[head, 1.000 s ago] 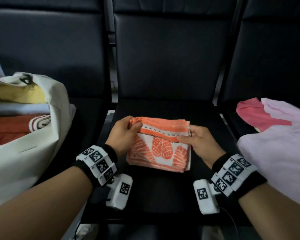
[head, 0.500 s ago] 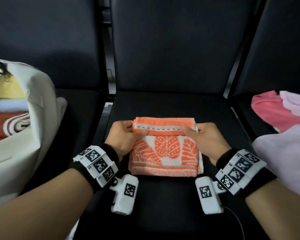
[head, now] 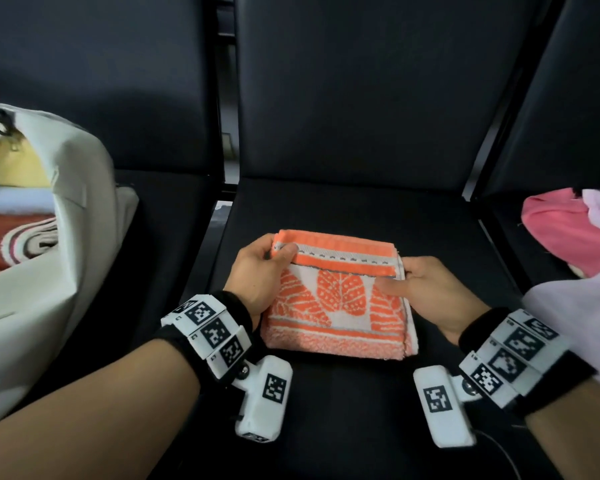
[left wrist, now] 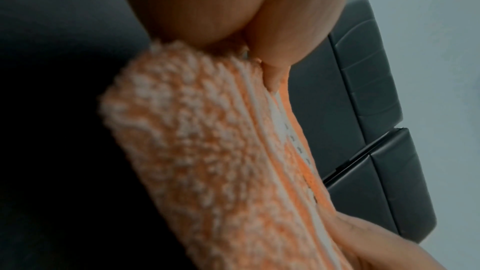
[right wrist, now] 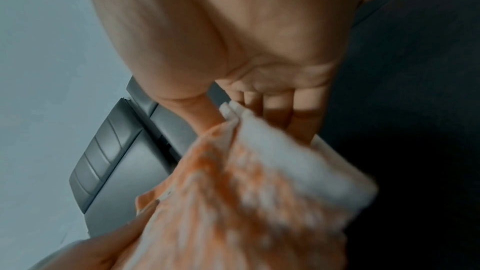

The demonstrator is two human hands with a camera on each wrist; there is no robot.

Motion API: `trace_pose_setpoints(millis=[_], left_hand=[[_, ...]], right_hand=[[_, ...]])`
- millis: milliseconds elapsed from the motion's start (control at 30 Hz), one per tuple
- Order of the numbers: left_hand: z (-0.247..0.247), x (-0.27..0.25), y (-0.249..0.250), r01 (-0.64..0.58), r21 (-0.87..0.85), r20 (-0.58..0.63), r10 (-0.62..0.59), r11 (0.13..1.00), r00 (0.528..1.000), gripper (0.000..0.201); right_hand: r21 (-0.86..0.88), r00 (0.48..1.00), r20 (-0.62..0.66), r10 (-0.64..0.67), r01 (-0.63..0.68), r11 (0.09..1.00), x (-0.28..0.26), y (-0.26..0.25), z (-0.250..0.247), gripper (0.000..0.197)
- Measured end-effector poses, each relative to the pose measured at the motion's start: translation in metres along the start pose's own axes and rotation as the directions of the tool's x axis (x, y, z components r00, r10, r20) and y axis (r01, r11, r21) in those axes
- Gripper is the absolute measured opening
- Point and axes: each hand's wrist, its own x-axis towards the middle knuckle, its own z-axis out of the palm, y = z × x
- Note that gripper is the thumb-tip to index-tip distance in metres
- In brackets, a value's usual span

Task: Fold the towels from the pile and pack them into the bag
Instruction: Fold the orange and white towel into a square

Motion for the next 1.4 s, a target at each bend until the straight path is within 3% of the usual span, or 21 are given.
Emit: trace_pose_setpoints(millis=[133,433,567,667,800,900,1067,1200,1400], left_hand=[[0.003,-0.003,0.001,0.047,-0.008,-0.005,-0.047,0.999,0.999,0.022],[0.005,-0.007,-0.001,0.058,0.122,0.036,-0.062,0.991,0.997,0.045],[0.003,-0.007,-0.001,0.065,0.137,0.067,-0.074,0.988,0.995,0.034],[0.002,-0.008,-0.001,0.07,0.136,0.076,-0.081,0.988,0.994,0.021],[0.002,-0.009,0.0,0.073,0.104,0.075,-0.081,0.992,0.994,0.018],[0.003,-0.008,0.001,0.085,0.072,0.066,-0.09,0.994,0.994,0.018],[0.005,-0.006,0.001,0.04,0.112,0.019,-0.042,0.993,0.999,0.039],[0.008,-0.01,0.004,0.024,0.122,0.008,-0.025,0.992,1.0,0.06],[0.01,-0.013,0.002,0.013,0.227,-0.01,-0.011,0.974,1.0,0.064]], right_hand=[[-0.072,0.996,-0.066,-0.062,0.057,0.996,0.003,0.006,0.006,0.018],[-0.129,0.988,-0.141,-0.07,0.052,0.99,0.003,0.006,0.012,0.02],[-0.1,0.987,-0.153,-0.04,0.025,0.995,0.002,0.003,0.012,0.017],[-0.066,0.994,-0.094,-0.053,0.047,0.997,-0.001,0.002,0.01,0.008],[-0.099,0.998,-0.03,-0.054,0.051,0.994,-0.003,0.001,0.008,0.026],[-0.101,0.994,-0.077,-0.075,0.067,0.993,-0.002,0.003,0.009,0.028],[-0.132,0.981,-0.174,-0.091,0.068,0.989,0.007,0.01,0.01,0.015],[-0.171,0.973,-0.218,-0.082,0.044,0.984,0.015,0.018,0.011,0.019],[-0.221,0.958,-0.277,-0.072,0.01,0.975,0.024,0.025,0.015,0.028]])
